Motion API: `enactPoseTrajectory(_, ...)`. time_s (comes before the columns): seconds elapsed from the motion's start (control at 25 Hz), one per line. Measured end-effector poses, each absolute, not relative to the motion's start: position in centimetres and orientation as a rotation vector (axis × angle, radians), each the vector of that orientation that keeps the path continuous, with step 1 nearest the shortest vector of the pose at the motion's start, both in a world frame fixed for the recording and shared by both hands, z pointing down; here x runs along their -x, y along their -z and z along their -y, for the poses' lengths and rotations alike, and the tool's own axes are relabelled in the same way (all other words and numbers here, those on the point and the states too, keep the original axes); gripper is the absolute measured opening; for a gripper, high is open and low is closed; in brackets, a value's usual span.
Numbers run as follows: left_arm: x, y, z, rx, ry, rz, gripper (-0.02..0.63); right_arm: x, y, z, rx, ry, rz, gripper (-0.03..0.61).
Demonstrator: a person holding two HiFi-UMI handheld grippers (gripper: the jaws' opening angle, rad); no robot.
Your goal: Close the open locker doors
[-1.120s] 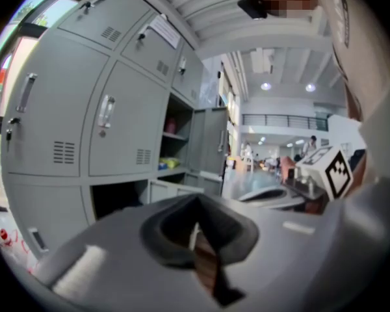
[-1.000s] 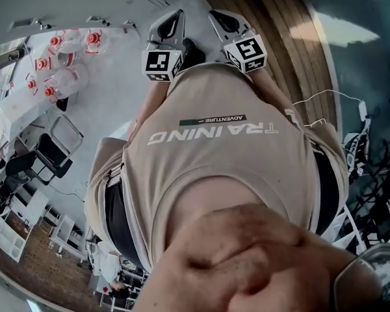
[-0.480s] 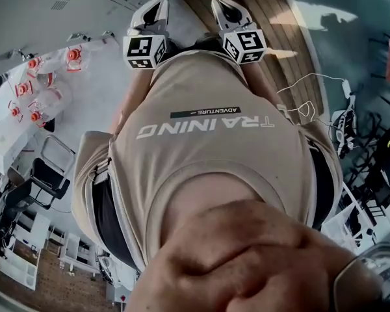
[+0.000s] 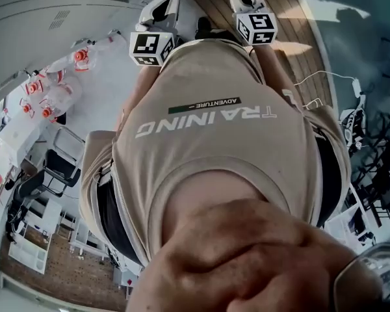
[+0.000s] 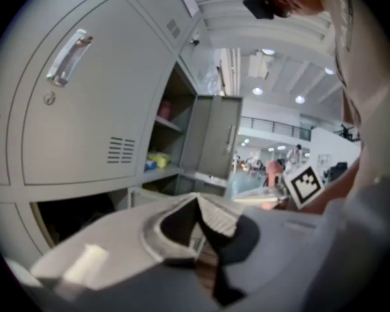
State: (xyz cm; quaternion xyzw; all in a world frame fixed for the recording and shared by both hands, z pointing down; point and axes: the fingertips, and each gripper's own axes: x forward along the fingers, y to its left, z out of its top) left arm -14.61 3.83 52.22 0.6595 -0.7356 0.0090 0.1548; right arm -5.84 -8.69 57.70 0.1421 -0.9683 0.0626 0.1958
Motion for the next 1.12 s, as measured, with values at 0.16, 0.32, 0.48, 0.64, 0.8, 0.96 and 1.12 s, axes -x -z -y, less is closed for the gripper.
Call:
enactPoseTrajectory(0.16,14.7,-53.5,-1.2,-1.843,-0.049,2.112,0.000,6.6,-60.2,12.3,-0.390,-0.251,2.667,0.015)
enactPoseTrajectory(0.32,15.1,-54.4,1.0,-1.748,-0.007,2.149,0.000,7.3,-61.9,14.7,-0.341,-0.254,2.655,0.015)
enactPoseTrajectory(0.48,15.7,-54.2,1.6,-1.665,0.008,2.207,0.000,7.1,-63.1,16.2,-0.258,-0.224,2.616,0.015)
enactPoseTrajectory(0.64,18.0,-54.4,0.3,-1.550,0.012,2.276,0.000,8.4,-63.5,15.5,-0.093,-0.195,2.608,0.015)
enactPoseTrajectory(0.8,19.8,-55.3,-1.1,-1.456,0.050,2.307,0.000,9.7,-64.0,14.6,-0.010,-0.181,2.619,0.015)
enactPoseTrajectory(0.96,20.0,-56.1,-3.2,-1.384,0.025,2.322,0.000,9.7,-64.8,12.6,0.064,-0.227,2.613,0.015)
enactPoseTrajectory(1.12,20.5,-55.6,-4.8,-1.343,0.033,2.367,0.000,11.0,-64.1,9.8,0.163,-0.186,2.627,0.015)
